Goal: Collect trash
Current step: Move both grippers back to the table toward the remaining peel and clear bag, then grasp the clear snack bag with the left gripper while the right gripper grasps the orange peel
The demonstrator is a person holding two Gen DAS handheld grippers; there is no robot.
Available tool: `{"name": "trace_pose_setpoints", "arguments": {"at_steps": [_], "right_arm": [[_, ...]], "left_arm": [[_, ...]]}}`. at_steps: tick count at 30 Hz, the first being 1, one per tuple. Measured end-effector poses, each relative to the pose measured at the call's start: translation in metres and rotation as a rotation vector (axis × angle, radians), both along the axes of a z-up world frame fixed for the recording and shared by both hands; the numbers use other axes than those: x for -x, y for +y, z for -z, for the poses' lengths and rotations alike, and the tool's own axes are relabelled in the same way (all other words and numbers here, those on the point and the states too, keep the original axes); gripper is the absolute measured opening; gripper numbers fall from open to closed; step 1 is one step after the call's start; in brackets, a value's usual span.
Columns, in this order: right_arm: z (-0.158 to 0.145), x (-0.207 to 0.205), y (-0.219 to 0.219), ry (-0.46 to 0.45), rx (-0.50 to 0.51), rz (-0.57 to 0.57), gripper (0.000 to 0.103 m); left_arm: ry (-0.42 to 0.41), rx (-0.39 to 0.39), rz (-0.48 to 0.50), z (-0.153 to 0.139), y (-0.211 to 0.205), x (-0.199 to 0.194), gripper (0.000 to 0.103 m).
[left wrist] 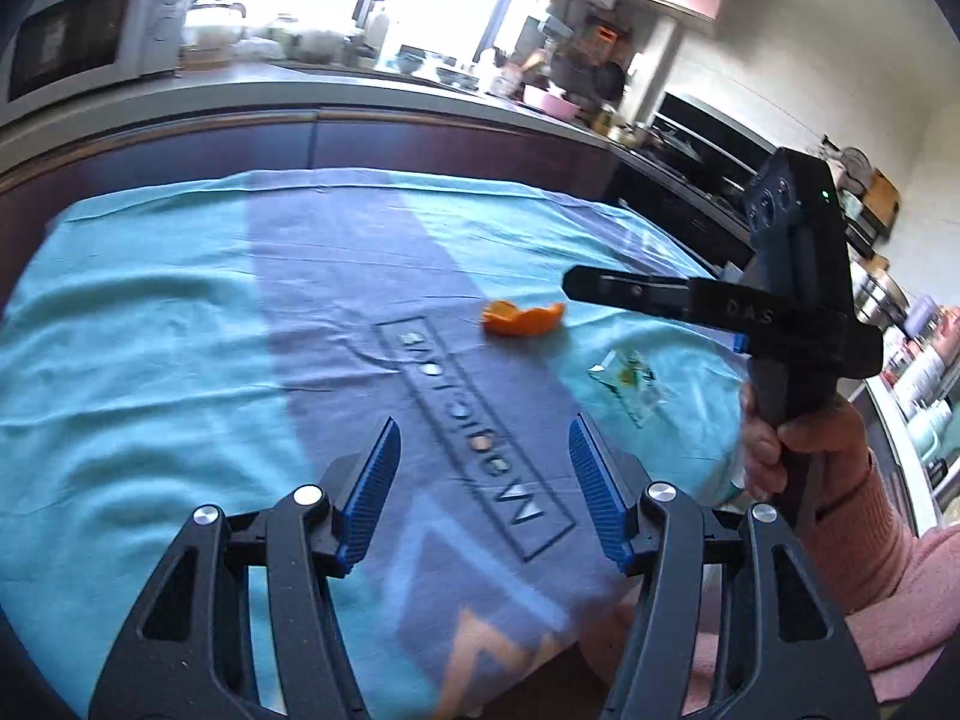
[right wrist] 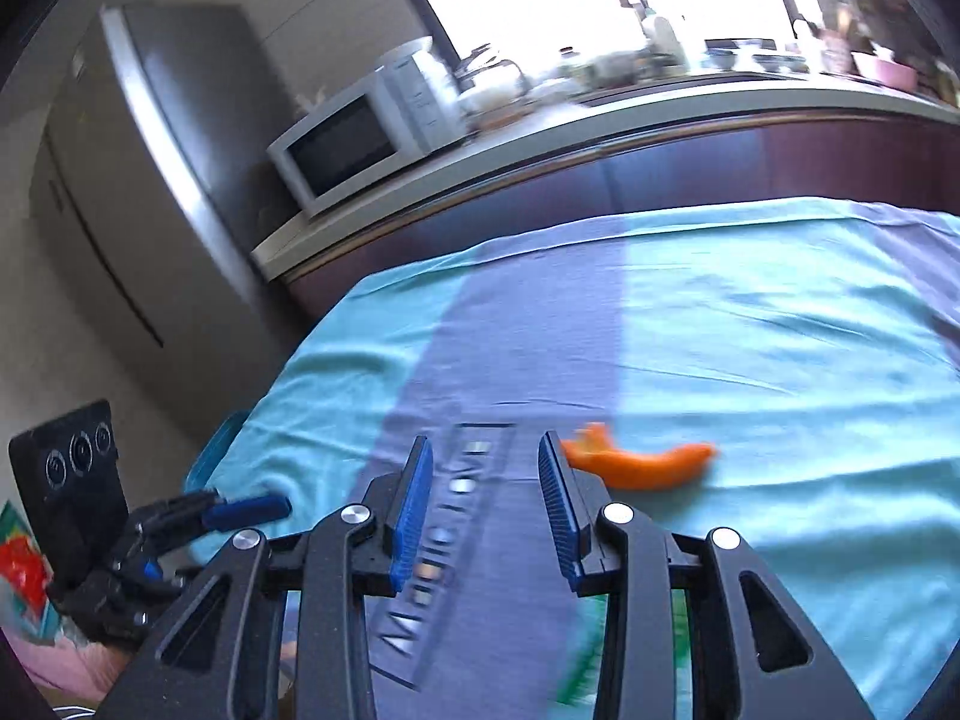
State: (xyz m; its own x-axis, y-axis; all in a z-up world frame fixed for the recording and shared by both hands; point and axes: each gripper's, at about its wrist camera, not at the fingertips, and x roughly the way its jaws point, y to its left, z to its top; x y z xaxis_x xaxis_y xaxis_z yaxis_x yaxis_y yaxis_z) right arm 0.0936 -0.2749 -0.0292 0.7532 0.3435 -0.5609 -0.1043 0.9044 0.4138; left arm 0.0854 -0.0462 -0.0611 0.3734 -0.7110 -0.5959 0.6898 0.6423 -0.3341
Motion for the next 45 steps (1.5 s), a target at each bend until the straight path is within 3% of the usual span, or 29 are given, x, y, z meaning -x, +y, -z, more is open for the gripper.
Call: {"name": "trace_pose_setpoints", "arguments": {"at_steps": [9,17,20,22,24,32,41,45], "right_arm": [[0.027,0.003,-0.059,0.028,-0.063,0.072,0.035],[0.041,-0.006,-0.067,0.042,-0.102,0.075,0.035],[0.044,-0.007,-0.069,0.045,-0.114,0.073,0.035],[0.046,-0.007,-0.069,0.046,-0.122,0.067,0.035],[0.048,-0.010,-0.068,0.051,-0.126,0.059,0.035],[0.054,-0.025,-0.058,0.087,-0.128,0.039,0.043],[0.057,-0.046,-0.040,0.132,-0.122,0.023,0.051],[0.056,-0.049,-0.029,0.132,-0.080,0.015,0.046]], "left_arm": [[0.132,-0.037,0.185,0.027,-0.106,0.011,0.059],[0.202,-0.071,0.201,0.046,-0.150,0.001,0.055],[0.233,-0.061,0.202,0.045,-0.155,-0.003,0.043],[0.236,-0.066,0.194,0.046,-0.156,-0.004,0.022],[0.248,-0.070,0.192,0.048,-0.157,-0.005,0.016],[0.215,-0.056,0.138,0.040,-0.121,-0.008,0.011],[0.162,-0.048,0.018,0.025,-0.036,-0.011,0.011],[0.169,-0.041,-0.039,0.022,-0.003,-0.017,0.011]]}}
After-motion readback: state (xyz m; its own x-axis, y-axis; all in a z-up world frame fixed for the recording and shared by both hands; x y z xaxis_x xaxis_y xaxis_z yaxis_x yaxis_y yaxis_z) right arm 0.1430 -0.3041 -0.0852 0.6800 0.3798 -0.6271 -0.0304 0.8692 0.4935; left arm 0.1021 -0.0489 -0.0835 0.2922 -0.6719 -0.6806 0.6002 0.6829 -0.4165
